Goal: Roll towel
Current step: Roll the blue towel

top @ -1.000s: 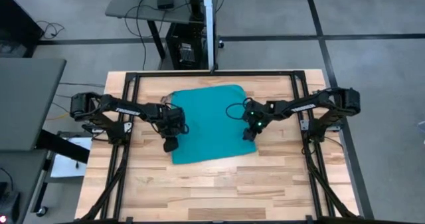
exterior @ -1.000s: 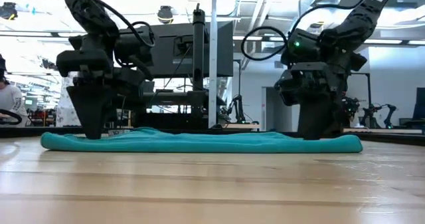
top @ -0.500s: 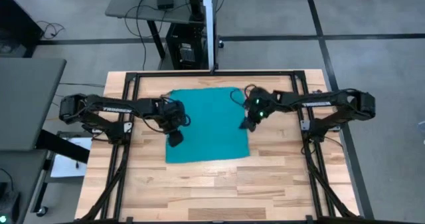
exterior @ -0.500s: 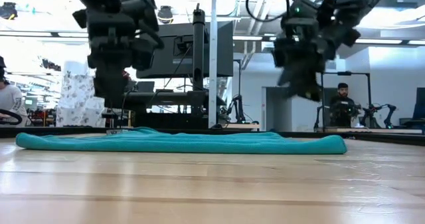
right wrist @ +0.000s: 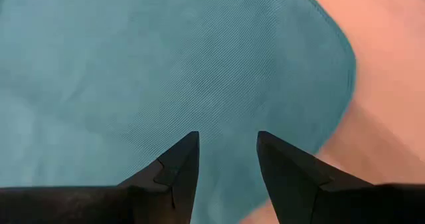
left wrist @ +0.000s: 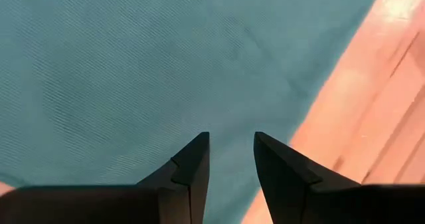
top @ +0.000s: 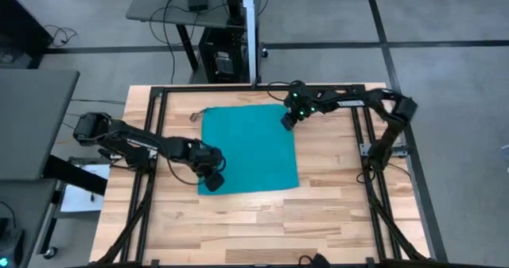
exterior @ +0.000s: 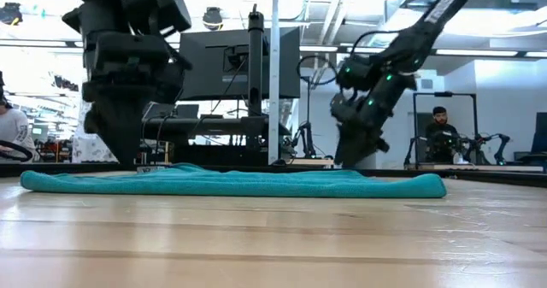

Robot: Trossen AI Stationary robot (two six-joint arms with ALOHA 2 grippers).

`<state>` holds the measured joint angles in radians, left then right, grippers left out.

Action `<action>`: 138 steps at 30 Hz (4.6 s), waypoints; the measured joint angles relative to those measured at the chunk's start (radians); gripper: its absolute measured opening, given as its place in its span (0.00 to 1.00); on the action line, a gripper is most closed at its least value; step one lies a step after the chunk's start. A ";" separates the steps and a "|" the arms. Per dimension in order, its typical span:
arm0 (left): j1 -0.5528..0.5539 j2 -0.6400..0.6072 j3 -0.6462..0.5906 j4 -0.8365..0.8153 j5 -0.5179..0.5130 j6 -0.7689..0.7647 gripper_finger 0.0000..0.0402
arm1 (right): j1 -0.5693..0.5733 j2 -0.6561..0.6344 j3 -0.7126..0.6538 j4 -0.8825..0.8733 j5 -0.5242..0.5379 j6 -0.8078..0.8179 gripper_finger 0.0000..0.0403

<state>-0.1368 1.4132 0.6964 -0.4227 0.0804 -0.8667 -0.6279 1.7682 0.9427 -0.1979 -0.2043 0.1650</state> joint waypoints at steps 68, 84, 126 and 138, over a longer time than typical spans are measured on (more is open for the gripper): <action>-0.190 0.344 0.177 0.484 -0.028 -0.162 0.25 | 0.045 -0.097 0.033 -0.406 0.007 -0.140 0.37; -0.227 -0.082 0.088 -0.326 -0.293 -0.246 0.25 | 0.242 -0.125 0.033 -0.366 -0.004 -0.026 0.37; 0.057 -0.252 -0.095 0.164 -0.007 0.065 0.25 | 0.496 -0.178 0.080 -0.382 0.100 0.318 0.37; -0.312 0.243 -0.047 0.827 -0.294 -0.417 0.24 | 0.348 0.001 0.062 -0.279 -0.030 -0.001 0.37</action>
<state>-0.4489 1.6558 0.6492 0.4039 -0.2134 -1.2837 -0.2803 1.7695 1.0046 -0.4765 -0.2340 0.1638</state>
